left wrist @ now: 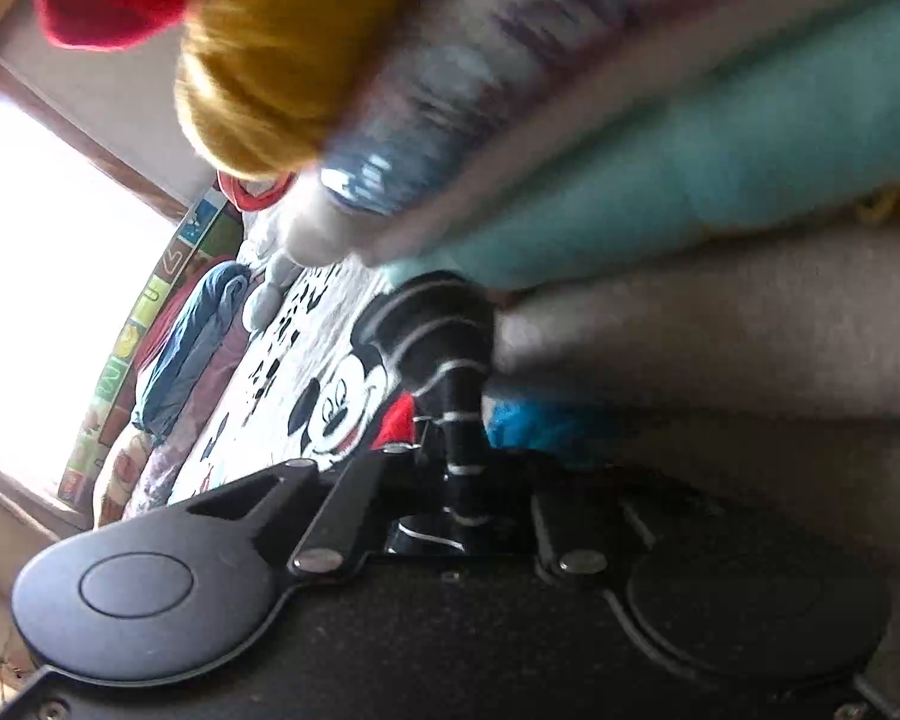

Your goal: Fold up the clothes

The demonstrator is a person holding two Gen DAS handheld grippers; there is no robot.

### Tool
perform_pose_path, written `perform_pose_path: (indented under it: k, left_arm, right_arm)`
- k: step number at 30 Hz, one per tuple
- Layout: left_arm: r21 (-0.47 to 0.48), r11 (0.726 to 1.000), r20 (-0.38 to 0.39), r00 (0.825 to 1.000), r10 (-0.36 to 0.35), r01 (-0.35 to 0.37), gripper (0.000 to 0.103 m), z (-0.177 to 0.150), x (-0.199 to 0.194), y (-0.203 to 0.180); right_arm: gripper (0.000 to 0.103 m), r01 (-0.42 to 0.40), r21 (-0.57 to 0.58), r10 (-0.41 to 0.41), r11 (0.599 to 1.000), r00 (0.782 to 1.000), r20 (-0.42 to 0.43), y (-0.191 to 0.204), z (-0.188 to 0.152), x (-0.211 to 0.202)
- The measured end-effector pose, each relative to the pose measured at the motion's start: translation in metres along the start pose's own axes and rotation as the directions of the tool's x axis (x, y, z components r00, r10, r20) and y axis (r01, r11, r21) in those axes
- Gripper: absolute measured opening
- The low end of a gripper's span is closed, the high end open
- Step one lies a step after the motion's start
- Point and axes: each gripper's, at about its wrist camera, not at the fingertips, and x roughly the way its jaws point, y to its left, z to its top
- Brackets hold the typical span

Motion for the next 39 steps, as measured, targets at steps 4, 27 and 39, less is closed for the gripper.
perform_pose_path:
  k: [4, 27, 39]
  left_arm:
    - [-0.112, 0.991, 0.038, 0.996, -0.076, 0.08, 0.004, 0.006, -0.016, 0.045]
    - [-0.585, 0.766, 0.201, 0.963, -0.182, 0.267, 0.004, -0.057, -0.086, 0.282]
    - [-0.669, 0.684, 0.249, 0.954, -0.164, 0.292, 0.004, -0.127, -0.107, 0.353]
  right_arm:
    - [0.095, 0.01, -0.028, -0.01, 1.0, 1.0, -0.013, 0.002, -0.002, -0.002]
    - [0.086, -0.179, -0.716, -0.34, 0.674, 0.786, -0.516, 0.087, -0.197, 0.076]
    - [0.06, -0.209, -0.895, -0.542, 0.393, 0.734, -0.41, 0.089, -0.313, 0.084]
